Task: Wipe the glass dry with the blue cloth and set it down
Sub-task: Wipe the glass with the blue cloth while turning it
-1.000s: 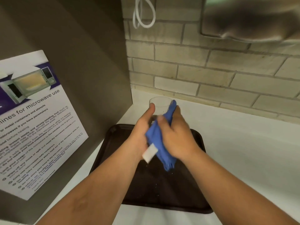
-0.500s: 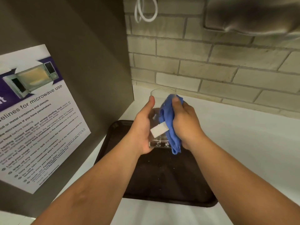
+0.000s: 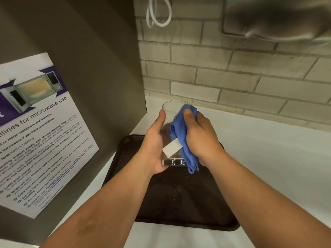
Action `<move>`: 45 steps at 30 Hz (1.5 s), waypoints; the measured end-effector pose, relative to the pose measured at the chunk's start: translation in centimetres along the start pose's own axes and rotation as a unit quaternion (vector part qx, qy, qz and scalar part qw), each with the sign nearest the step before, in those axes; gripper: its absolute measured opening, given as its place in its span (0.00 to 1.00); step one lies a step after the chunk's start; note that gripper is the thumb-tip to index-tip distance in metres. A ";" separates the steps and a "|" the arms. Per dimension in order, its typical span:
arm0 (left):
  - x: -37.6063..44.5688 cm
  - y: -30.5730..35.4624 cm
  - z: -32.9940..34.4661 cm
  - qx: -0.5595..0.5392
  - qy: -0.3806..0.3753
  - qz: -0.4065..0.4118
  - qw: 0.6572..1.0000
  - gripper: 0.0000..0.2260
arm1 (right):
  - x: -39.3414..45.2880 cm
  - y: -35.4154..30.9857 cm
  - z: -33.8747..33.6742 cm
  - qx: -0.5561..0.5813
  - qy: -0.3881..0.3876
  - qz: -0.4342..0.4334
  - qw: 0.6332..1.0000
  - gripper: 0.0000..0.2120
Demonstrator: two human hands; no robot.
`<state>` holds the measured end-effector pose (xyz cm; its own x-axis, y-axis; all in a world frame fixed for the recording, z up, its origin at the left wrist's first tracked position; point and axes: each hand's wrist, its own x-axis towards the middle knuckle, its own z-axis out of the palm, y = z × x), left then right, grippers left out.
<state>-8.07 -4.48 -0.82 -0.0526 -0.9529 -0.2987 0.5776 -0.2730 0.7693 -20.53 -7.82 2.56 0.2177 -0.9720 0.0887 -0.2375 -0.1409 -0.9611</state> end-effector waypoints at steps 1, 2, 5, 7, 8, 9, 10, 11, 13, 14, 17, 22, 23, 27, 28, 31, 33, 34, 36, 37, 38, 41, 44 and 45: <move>0.0 0.0 0.2 0.003 -0.001 0.004 1.000 0.35 | 0.2 0.2 0.0 0.000 -0.003 -0.002 1.000 0.18; 0.1 0.1 0.4 0.014 0.006 0.011 1.000 0.34 | 0.3 0.4 0.1 -0.005 -0.005 -0.007 1.000 0.19; 0.2 -0.1 0.6 0.049 0.047 0.036 0.997 0.29 | 0.4 1.0 0.7 -0.011 -0.001 -0.022 1.000 0.18; 0.1 -0.2 0.6 0.040 0.055 0.034 0.997 0.32 | 0.7 1.0 0.7 0.013 -0.001 0.005 1.000 0.18; 0.0 -0.2 0.6 0.024 0.044 0.024 0.998 0.33 | 0.8 1.0 0.4 0.050 -0.006 0.038 0.998 0.19; -0.2 -0.1 0.6 0.012 0.037 0.016 0.999 0.33 | 0.6 1.0 0.1 0.091 -0.015 0.077 0.993 0.20; -0.2 0.0 0.4 0.006 0.034 0.011 0.999 0.34 | 0.2 1.1 -0.2 0.121 -0.029 0.113 0.986 0.21; -0.2 0.1 0.3 -0.001 0.039 0.006 0.999 0.34 | -0.5 1.3 -0.4 0.123 -0.045 0.133 0.982 0.21; 0.3 0.3 0.0 -0.012 0.054 -0.005 0.998 0.33 | -2.1 2.0 -0.2 0.043 -0.069 0.097 0.992 0.21; 0.4 0.3 -0.1 -0.008 0.060 -0.006 0.998 0.33 | -2.9 2.4 0.1 -0.011 -0.080 0.047 0.996 0.20; 0.5 -0.1 -0.3 0.025 0.067 -0.005 0.997 0.36 | -4.2 2.6 1.3 -0.103 -0.089 -0.068 0.988 0.27; -0.2 -0.3 -0.2 0.027 0.006 -0.004 1.000 0.34 | -0.3 0.8 0.2 0.047 -0.001 0.042 0.998 0.14; -0.2 -0.1 0.0 0.044 0.019 0.001 0.999 0.34 | 0.2 0.9 -0.2 0.063 0.007 0.052 0.997 0.15; 0.1 0.2 0.8 0.080 0.096 -0.007 0.992 0.27 | -0.1 2.5 0.5 -0.022 0.019 -0.004 1.000 0.17; 0.2 0.0 0.9 0.077 0.107 -0.003 0.991 0.26 | -0.2 2.6 0.6 -0.020 0.028 -0.015 0.999 0.18; 0.1 -0.3 1.4 0.075 0.105 0.004 0.992 0.25 | 0.5 2.3 0.5 0.036 0.026 0.015 0.999 0.17; -0.1 -0.3 1.4 0.052 0.094 -0.008 0.994 0.30 | 0.4 1.7 -0.1 0.108 0.005 0.096 0.989 0.21; -0.2 -0.2 1.4 0.034 0.082 -0.017 0.996 0.33 | 0.0 1.7 -0.4 0.120 -0.010 0.130 0.984 0.24; -0.1 0.0 1.2 0.002 0.080 -0.026 0.996 0.36 | -1.3 2.2 -0.6 0.063 -0.034 0.127 0.989 0.24; 0.0 0.0 1.1 0.000 0.086 -0.025 0.996 0.35 | -2.1 2.8 -0.5 0.006 -0.046 0.085 0.995 0.22; 0.1 0.0 1.0 0.005 0.092 -0.017 0.996 0.34 | -3.0 3.2 -0.2 -0.045 -0.061 0.028 0.997 0.19; 0.1 -0.1 0.6 0.014 0.069 -0.004 0.998 0.32 | -3.9 3.4 0.7 -0.092 -0.071 -0.091 0.989 0.21; -0.6 0.2 0.9 0.020 0.019 -0.007 1.000 0.32 | -1.6 1.8 0.2 -0.072 -0.010 -0.074 0.995 0.16; -0.7 0.2 1.0 0.024 0.015 -0.003 1.000 0.33 | -0.7 1.3 -0.3 -0.033 0.001 -0.036 0.999 0.17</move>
<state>-8.71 -4.03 0.06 -0.0300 -0.9472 -0.3193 0.5378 -0.2846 0.7936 -21.26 -7.39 1.30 0.2347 -0.9593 0.1568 -0.2834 -0.2219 -0.9330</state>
